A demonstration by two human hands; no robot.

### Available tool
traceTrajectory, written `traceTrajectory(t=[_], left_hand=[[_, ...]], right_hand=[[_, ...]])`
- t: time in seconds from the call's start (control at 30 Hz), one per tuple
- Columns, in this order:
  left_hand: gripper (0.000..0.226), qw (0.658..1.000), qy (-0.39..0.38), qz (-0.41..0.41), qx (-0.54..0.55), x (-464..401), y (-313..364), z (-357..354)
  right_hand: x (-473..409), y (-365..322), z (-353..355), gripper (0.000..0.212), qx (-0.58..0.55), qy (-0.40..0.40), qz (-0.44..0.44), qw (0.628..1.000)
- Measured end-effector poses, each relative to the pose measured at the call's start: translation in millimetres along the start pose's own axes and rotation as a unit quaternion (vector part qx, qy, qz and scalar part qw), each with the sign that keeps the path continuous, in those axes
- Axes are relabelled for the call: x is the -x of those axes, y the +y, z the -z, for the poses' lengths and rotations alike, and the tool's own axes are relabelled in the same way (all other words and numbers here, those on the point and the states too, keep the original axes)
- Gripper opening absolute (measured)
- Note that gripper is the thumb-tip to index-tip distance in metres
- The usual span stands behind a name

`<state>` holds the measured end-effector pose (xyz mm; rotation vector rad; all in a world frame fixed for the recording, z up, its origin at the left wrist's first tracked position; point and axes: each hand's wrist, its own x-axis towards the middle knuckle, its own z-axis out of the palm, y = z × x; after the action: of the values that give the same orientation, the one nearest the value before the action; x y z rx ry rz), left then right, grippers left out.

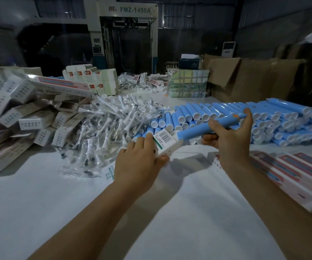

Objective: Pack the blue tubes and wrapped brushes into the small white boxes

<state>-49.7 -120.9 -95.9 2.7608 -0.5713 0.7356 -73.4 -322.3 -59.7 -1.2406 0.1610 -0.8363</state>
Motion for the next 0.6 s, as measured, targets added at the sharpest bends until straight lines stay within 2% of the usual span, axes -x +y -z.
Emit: traceTrajectory(t=[0.1,0.2,0.3,0.47,0.53,0.6], left_hand=[[0.07,1.0,-0.013,-0.021,-0.017,4,4,0],[0.074,1.0,-0.01,-0.026,-0.01,4,9,0],[0.074,0.999,-0.03,-0.044,-0.011,5,12,0],[0.072,0.996,-0.047,-0.068,-0.021,10,18,3],[0.069,0.994,-0.058,-0.086,-0.019,13,24,3],[0.068,0.992,-0.074,-0.101,-0.018,16,32,1]], right_hand=[[7,8,-4,0.065,0.035,-0.039,-0.026,0.998],[12,17,-8,0.019,0.154,-0.057,-0.017,0.986],[16,22,-8,0.034,0.241,-0.05,0.019,0.969],[9,15,-4,0.026,0.196,0.002,0.019,0.98],[6,9,-8,0.026,0.192,-0.025,0.03,0.981],[7,0,-23,0.024,0.229,-0.094,0.079,0.966]])
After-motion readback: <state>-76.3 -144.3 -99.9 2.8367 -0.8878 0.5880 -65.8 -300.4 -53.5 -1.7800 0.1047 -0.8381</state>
